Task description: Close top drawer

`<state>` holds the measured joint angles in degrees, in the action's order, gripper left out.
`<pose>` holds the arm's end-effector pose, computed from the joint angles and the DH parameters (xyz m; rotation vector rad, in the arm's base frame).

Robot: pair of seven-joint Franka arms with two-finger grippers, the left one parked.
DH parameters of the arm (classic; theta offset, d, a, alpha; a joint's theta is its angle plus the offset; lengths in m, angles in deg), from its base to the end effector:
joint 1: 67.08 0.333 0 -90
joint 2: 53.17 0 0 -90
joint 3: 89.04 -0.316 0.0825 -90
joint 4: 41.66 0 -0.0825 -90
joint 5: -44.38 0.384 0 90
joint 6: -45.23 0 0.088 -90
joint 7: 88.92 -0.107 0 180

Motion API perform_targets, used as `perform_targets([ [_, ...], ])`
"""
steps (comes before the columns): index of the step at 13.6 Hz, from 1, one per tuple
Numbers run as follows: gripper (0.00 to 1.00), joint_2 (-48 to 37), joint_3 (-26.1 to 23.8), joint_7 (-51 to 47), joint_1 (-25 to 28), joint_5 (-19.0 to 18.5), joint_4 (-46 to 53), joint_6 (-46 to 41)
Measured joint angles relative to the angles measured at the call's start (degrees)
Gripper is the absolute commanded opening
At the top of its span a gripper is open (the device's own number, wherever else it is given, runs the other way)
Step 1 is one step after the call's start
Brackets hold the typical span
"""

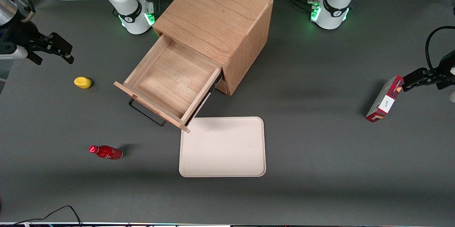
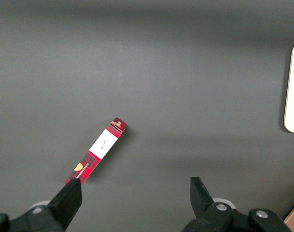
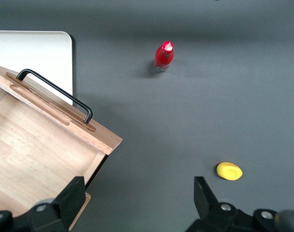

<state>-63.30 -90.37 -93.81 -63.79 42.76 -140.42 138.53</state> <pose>0.5025 0.0388 0.6508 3.1133 -0.0069 0.1306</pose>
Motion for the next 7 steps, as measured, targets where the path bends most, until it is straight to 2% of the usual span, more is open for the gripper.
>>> perform_targets([
  [7,1.0,0.0,-0.1,0.0,0.0,0.0,0.5,-1.0],
])
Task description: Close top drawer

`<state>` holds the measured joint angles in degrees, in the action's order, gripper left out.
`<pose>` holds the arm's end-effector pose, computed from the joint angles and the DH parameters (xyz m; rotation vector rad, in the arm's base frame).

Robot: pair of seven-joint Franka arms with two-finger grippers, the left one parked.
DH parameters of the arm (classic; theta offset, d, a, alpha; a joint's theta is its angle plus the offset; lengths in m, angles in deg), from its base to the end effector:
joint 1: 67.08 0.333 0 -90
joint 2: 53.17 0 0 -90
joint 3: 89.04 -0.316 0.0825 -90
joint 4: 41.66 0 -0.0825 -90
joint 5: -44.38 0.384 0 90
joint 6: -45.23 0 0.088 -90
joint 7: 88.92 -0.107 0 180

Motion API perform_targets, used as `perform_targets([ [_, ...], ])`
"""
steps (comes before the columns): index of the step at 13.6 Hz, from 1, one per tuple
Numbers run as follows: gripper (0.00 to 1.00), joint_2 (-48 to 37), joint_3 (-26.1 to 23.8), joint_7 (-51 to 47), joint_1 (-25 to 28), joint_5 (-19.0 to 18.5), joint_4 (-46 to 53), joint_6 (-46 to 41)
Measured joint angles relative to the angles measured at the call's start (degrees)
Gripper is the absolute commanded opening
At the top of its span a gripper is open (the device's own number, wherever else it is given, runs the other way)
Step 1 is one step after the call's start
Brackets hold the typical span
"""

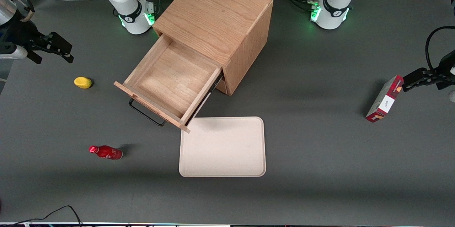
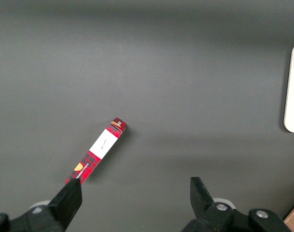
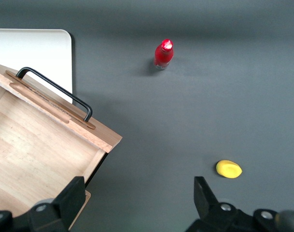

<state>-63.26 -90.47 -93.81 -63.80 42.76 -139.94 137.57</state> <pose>0.5010 0.0396 0.6528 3.1129 -0.0050 0.1166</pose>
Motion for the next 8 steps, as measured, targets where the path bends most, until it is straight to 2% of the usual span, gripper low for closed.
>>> perform_targets([
  [8,1.0,0.1,0.1,0.0,0.0,0.0,0.0,-1.5],
])
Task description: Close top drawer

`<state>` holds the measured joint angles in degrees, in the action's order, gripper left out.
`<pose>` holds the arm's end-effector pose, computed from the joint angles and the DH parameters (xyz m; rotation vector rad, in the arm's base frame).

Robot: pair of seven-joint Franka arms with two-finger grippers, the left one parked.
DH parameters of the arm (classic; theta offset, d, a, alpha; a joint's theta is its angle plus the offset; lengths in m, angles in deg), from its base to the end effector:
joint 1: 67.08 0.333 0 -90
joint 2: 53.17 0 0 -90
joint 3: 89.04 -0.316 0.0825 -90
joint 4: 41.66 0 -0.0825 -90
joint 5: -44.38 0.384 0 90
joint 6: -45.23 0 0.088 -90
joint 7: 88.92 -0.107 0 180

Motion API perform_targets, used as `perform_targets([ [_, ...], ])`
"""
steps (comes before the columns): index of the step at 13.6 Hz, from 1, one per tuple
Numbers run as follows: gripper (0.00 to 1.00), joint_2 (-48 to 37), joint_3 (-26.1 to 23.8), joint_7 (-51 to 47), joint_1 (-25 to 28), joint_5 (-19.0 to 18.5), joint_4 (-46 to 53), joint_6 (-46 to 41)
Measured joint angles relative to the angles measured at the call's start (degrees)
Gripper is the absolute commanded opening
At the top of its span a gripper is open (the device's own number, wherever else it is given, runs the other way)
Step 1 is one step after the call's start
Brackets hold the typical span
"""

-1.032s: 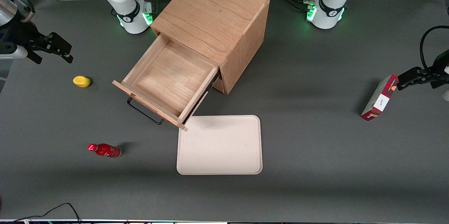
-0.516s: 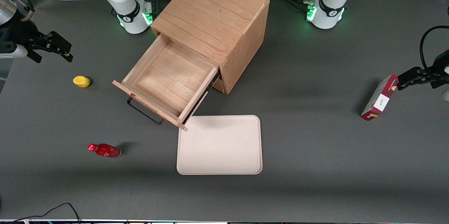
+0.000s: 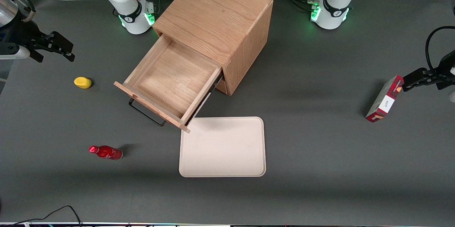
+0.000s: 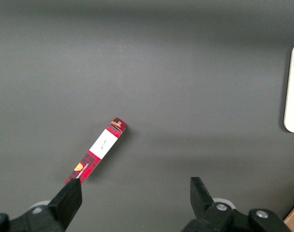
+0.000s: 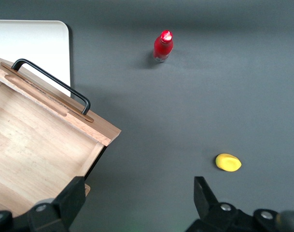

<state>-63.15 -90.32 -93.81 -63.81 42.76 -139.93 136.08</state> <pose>0.4991 0.0378 0.6495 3.1123 -0.0100 0.0734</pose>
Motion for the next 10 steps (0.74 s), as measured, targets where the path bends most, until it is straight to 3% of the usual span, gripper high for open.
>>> perform_targets([
  [10,1.0,0.0,0.0,0.0,0.0,0.0,0.0,-0.7],
])
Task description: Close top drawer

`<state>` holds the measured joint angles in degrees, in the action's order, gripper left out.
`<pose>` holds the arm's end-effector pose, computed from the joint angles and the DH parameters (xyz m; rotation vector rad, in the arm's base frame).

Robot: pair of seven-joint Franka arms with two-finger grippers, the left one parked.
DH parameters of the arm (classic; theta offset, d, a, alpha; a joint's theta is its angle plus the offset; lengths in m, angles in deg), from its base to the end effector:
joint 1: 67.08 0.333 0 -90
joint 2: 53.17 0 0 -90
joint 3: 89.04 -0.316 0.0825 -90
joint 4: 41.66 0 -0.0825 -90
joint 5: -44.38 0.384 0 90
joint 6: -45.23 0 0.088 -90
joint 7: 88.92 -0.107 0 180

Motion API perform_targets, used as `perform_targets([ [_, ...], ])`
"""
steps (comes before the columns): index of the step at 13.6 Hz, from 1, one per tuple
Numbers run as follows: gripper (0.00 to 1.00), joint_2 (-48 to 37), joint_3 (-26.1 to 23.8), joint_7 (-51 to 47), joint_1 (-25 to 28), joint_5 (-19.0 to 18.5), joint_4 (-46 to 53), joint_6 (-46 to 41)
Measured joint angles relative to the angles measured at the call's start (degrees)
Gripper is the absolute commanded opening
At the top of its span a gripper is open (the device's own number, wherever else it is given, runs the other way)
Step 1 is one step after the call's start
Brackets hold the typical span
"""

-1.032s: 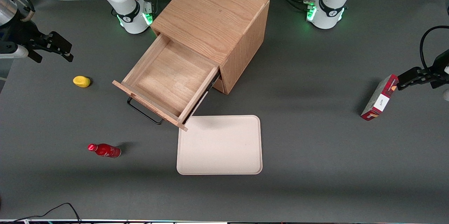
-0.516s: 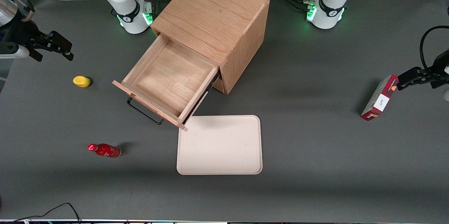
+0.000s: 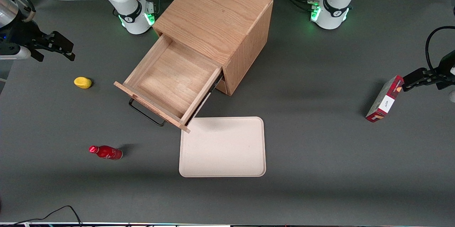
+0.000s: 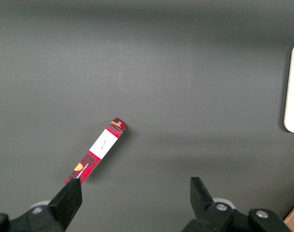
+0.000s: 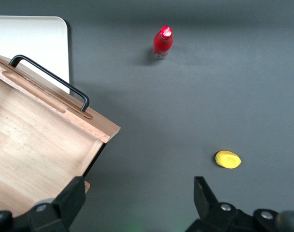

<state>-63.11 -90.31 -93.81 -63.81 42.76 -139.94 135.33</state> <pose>0.4980 0.0376 0.6479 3.1117 -0.0105 0.0517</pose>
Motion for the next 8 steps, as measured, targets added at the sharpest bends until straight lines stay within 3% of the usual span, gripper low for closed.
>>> perform_targets([
  [8,1.0,0.4,-0.1,0.1,0.0,0.0,0.0,-1.2],
])
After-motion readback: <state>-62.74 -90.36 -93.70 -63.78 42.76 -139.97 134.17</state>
